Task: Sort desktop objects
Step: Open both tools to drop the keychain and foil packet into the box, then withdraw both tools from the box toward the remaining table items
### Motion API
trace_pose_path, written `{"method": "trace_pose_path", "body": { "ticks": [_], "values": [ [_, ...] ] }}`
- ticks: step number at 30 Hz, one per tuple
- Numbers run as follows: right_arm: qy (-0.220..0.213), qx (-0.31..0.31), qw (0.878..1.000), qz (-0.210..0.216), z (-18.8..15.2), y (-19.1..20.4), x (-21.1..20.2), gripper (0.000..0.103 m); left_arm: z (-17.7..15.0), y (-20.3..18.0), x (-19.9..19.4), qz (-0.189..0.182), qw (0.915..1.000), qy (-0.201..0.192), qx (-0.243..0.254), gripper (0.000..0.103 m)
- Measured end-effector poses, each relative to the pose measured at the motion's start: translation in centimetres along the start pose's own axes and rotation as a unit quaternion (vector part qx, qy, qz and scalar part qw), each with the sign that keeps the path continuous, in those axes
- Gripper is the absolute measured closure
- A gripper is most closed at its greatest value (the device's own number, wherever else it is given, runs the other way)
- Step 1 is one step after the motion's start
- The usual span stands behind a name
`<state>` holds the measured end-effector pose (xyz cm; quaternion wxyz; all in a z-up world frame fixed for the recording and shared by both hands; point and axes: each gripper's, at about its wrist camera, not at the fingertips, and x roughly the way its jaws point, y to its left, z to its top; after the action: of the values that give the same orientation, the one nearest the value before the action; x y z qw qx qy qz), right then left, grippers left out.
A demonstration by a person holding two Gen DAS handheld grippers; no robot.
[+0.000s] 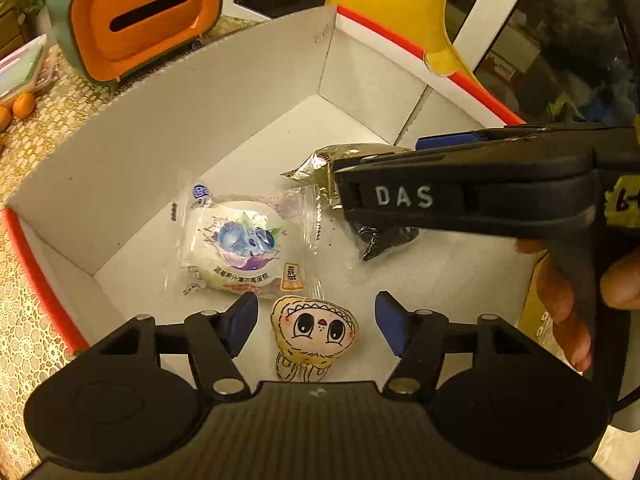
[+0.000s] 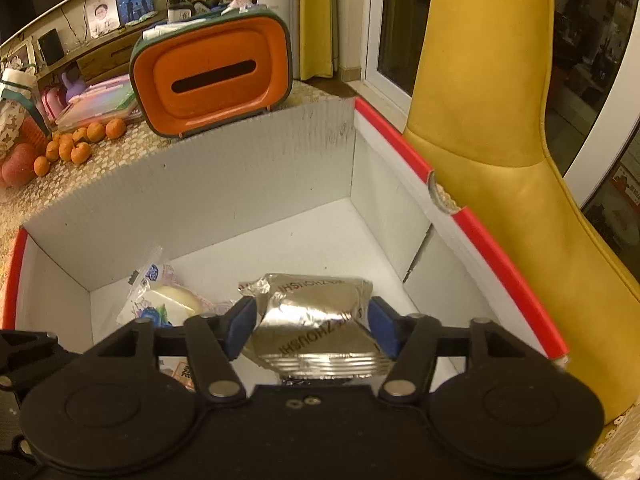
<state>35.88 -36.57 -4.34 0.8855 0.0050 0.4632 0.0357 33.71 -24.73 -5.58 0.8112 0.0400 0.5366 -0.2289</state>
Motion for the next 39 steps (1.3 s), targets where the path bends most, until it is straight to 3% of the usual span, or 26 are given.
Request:
{"method": "trace_pose_path", "body": {
  "ticks": [17, 27, 37, 39],
  "values": [
    [-0.040, -0.014, 0.999, 0.023, -0.5, 0.9, -6.4, 0.038, -2.6, -0.8, -6.7, -0.012, 0.9978, -0.066, 0.004, 0.038],
    [-0.070, -0.031, 0.996, 0.035, -2.3, 2.1, -10.4, 0.036, -6.0, -0.2, -11.3, 0.011, 0.9921, -0.123, 0.018, 0.038],
    [-0.088, -0.039, 0.993, 0.061, -4.8, 3.8, -13.2, 0.033, -9.8, 0.8, -14.7, 0.015, 0.9854, -0.170, 0.001, 0.038],
    [-0.093, -0.043, 0.993, 0.065, -5.3, 4.4, -13.7, 0.032, -10.6, 1.3, -15.5, 0.015, 0.9838, -0.178, -0.009, 0.034]
  ]
}}
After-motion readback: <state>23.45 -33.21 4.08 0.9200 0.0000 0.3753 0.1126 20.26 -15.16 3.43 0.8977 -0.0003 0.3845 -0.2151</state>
